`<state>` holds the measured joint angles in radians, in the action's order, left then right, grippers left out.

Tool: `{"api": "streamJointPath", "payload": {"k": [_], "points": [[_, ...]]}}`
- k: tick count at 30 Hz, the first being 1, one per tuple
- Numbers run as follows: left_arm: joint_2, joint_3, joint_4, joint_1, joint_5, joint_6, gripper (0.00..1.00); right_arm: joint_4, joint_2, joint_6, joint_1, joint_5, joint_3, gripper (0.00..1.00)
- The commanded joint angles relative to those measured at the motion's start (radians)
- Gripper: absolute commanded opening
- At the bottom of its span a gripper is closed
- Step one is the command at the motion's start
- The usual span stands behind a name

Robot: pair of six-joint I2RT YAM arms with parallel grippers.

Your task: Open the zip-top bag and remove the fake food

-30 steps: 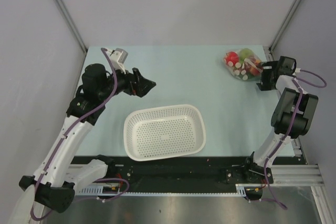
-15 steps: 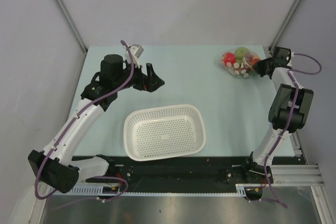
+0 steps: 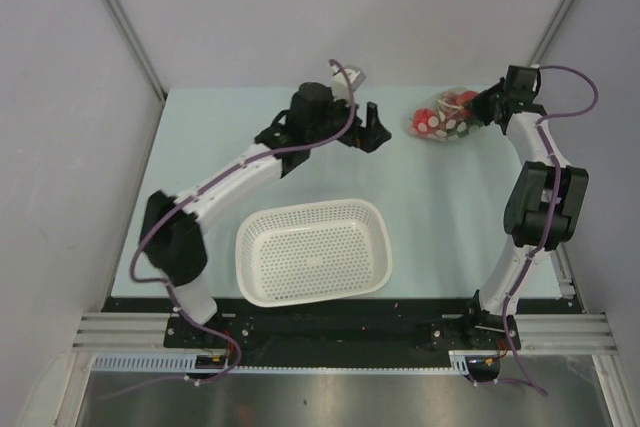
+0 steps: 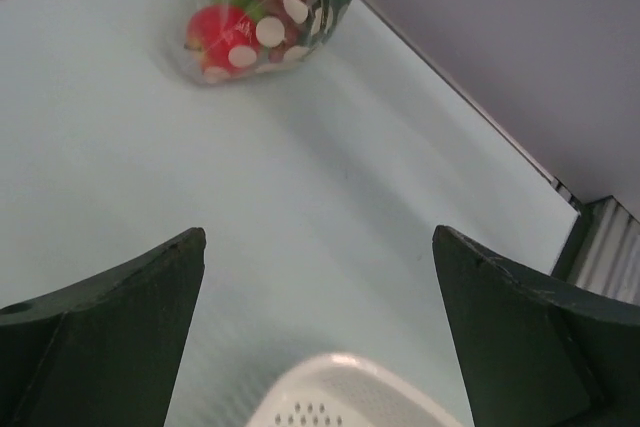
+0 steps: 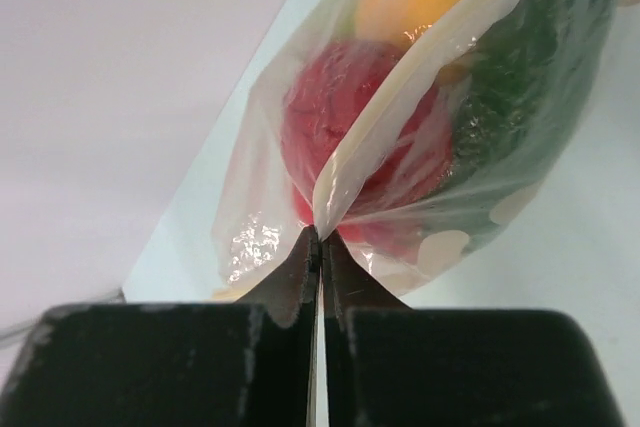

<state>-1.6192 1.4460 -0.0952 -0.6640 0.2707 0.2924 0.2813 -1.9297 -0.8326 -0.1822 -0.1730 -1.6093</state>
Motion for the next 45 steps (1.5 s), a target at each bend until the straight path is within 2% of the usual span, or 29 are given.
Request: {"api": "streamJointPath", "payload": {"k": [1, 4, 6, 8, 10, 14, 19, 22, 25, 27, 29, 32, 34, 36, 38, 42, 45], "points": [[-0.291, 0.279, 0.115, -0.02, -0.057, -0.048, 0.98, -0.007, 0.038, 0.023, 0.049, -0.095, -0.06, 0.0], [-0.503, 0.508, 0.066, -0.029, -0.045, -0.021, 0.96, 0.021, 0.043, 0.035, 0.067, -0.132, -0.054, 0.0], [-0.582, 0.673, 0.023, -0.029, -0.033, 0.01, 0.96, 0.033, 0.055, 0.055, 0.085, -0.158, -0.049, 0.0], [-0.689, 0.779, -0.039, -0.029, -0.047, 0.085, 0.96, 0.032, 0.069, 0.061, 0.102, -0.168, -0.021, 0.0], [-0.732, 0.872, -0.041, -0.029, -0.048, 0.158, 0.96, 0.01, 0.092, 0.053, 0.108, -0.186, 0.02, 0.01], [-0.749, 0.817, 0.061, -0.028, -0.08, 0.304, 0.98, -0.014, 0.113, 0.02, 0.127, -0.218, 0.057, 0.02], [-0.789, 0.815, 0.146, -0.028, -0.079, 0.474, 0.95, -0.016, 0.146, -0.011, 0.159, -0.203, 0.089, 0.04], [-0.804, 0.815, 0.153, -0.026, -0.071, 0.54, 0.86, -0.042, 0.163, -0.046, 0.167, -0.204, 0.121, 0.04], [-0.806, 0.812, 0.103, -0.023, -0.059, 0.579, 0.82, -0.06, 0.176, -0.085, 0.17, -0.186, 0.149, 0.05], [-0.795, 0.801, 0.043, -0.02, -0.047, 0.593, 0.86, -0.064, 0.179, -0.102, 0.168, -0.178, 0.16, 0.06], [-0.756, 0.748, 0.032, -0.022, -0.045, 0.552, 0.9, -0.074, 0.179, -0.128, 0.165, -0.178, 0.17, 0.06], [-0.708, 0.674, 0.075, -0.028, -0.027, 0.449, 0.91, -0.106, 0.179, -0.161, 0.165, -0.2, 0.189, 0.08], [-0.722, 0.689, 0.043, -0.022, 0.034, 0.438, 0.9, -0.111, 0.179, -0.191, 0.165, -0.213, 0.192, 0.1], [-0.755, 0.734, 0.009, -0.002, 0.088, 0.502, 0.88, -0.122, 0.176, -0.221, 0.162, -0.227, 0.192, 0.12], [-0.759, 0.719, 0.011, 0.018, 0.14, 0.56, 0.79, -0.131, 0.173, -0.244, 0.161, -0.235, 0.189, 0.17], [-0.728, 0.646, 0.09, 0.038, 0.163, 0.666, 0.65, -0.166, 0.153, -0.321, 0.158, -0.269, 0.19, 0.18], [-0.763, 0.697, 0.087, 0.053, 0.18, 0.695, 0.43, -0.179, 0.156, -0.35, 0.158, -0.263, 0.195, 0.18]]}}
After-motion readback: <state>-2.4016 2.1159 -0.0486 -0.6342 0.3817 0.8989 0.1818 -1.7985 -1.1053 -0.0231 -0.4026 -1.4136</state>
